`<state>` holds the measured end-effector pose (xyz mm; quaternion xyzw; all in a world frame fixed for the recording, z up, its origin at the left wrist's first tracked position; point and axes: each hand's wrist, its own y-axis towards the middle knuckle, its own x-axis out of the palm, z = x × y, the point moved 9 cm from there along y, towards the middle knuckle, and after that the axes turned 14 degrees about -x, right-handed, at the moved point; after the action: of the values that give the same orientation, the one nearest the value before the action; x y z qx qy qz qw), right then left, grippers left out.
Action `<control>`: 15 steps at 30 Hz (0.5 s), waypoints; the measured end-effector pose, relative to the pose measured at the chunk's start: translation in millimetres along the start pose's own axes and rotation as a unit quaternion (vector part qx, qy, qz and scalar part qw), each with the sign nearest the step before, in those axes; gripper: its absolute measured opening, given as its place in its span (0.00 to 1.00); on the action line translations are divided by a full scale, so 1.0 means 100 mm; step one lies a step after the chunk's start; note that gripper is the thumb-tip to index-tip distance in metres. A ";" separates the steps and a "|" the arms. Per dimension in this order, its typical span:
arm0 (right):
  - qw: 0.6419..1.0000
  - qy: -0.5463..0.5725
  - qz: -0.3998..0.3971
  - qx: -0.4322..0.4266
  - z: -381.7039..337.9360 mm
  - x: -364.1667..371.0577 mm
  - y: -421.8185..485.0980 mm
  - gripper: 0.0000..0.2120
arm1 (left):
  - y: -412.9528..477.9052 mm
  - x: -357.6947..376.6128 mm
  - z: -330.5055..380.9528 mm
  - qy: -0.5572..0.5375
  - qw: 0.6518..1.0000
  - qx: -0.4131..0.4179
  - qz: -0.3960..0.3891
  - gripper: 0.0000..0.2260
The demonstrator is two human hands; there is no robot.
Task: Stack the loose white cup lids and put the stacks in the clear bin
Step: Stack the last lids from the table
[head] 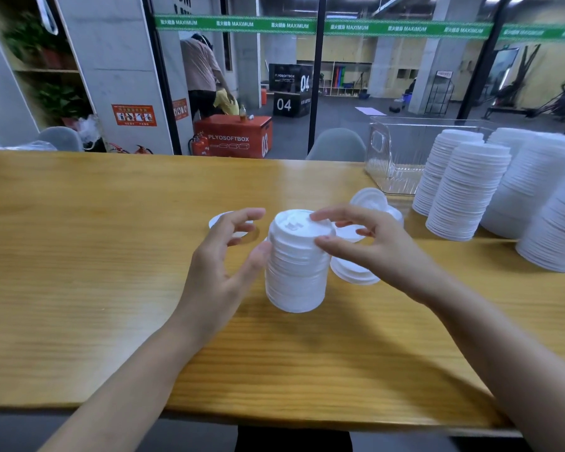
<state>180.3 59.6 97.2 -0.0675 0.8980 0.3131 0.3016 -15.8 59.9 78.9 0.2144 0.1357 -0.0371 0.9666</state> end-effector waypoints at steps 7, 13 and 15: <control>1.000 -0.002 -0.002 -0.006 0.00 0.04 -0.01 0.12 | 0.01 0.03 -0.05 0.013 1.000 -0.002 -0.008 0.15; 1.000 -0.017 0.021 -0.006 0.07 -0.13 -0.11 0.24 | 0.01 0.03 -0.05 0.020 1.000 0.002 -0.008 0.14; 0.998 -0.048 0.051 -0.001 0.20 -0.26 -0.21 0.24 | 0.01 0.03 -0.04 0.022 1.000 0.003 -0.008 0.14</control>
<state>217.7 53.4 88.7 -0.0069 0.8846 0.3317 0.3276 -13.8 63.0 74.7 0.2173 0.1582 -0.0405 0.9624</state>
